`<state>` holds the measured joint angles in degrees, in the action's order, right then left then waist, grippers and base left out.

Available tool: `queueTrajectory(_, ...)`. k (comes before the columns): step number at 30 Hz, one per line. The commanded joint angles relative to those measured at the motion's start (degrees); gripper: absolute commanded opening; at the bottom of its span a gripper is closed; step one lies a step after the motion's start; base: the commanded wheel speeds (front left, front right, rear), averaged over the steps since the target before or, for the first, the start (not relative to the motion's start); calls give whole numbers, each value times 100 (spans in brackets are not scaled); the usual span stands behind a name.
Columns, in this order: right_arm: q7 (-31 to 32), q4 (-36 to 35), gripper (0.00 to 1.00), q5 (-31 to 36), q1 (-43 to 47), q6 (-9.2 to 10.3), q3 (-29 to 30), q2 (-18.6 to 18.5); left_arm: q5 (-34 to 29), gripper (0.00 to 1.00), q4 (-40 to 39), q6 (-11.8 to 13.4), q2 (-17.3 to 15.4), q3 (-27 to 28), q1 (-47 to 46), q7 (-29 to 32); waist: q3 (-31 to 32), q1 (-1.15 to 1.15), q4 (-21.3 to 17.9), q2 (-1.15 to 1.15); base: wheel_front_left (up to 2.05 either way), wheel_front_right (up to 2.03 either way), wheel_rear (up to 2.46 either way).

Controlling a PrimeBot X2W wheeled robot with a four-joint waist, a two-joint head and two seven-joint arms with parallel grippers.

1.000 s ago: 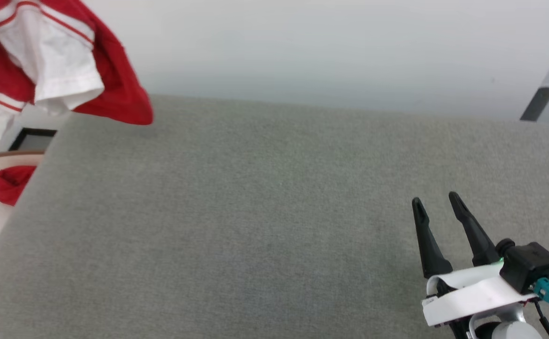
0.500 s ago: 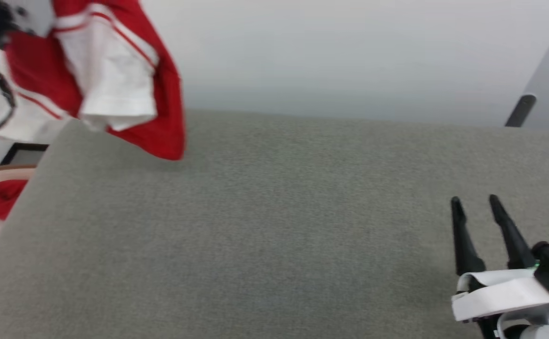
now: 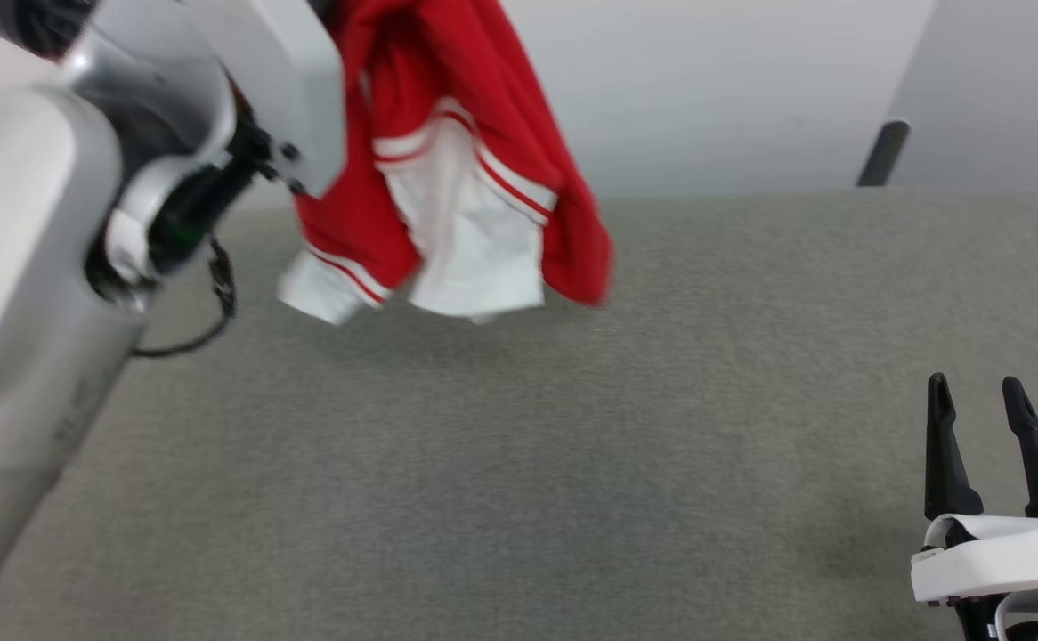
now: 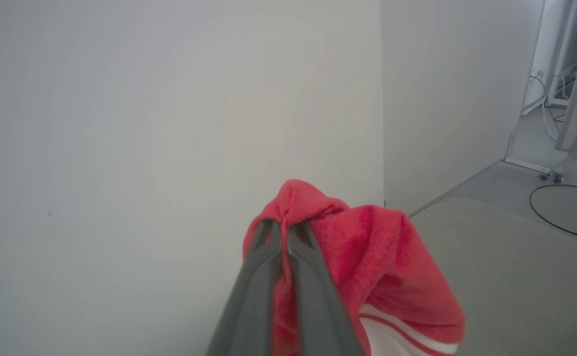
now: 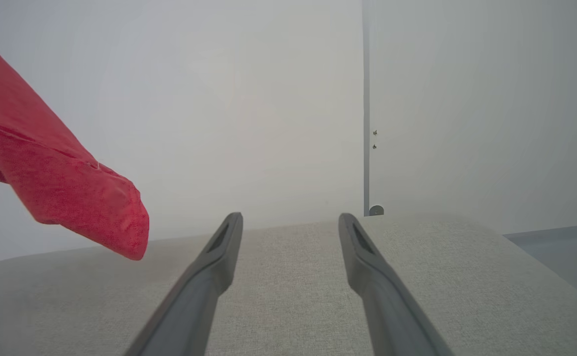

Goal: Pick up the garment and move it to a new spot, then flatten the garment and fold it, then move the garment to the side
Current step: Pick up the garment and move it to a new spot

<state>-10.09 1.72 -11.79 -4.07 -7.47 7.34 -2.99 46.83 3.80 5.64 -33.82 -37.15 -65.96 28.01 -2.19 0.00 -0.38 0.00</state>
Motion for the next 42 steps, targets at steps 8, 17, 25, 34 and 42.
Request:
queueTrajectory(8, -147, 116, 100, -138, -47, -4, 0, 16, 91, 0, -588, 312, 277, -315, 545, 184, -329, 0, -491, 0, 0, 0, 0)
queueTrajectory(17, -260, 364, 100, -273, -102, -4, -151, 16, 237, 0, -615, 506, 402, -808, 1519, 294, -384, 0, -584, 0, 0, 0, 0)
queueTrajectory(25, -297, 537, 100, -326, -100, -4, -307, 17, 467, 0, -192, 371, 410, -1123, 2177, 342, -320, 0, -534, 0, 0, 0, 0)
queueTrajectory(34, -288, 654, 100, -354, -86, -4, -472, 15, 694, 0, 563, 72, 526, -1450, 2728, 356, -234, 0, -443, 0, 0, 0, 0)
queueTrajectory(42, -246, 676, 100, -343, -98, -4, -599, 15, 862, 0, 1300, -211, 655, -1485, 2879, 199, -191, 0, -380, 0, 0, 0, 0)
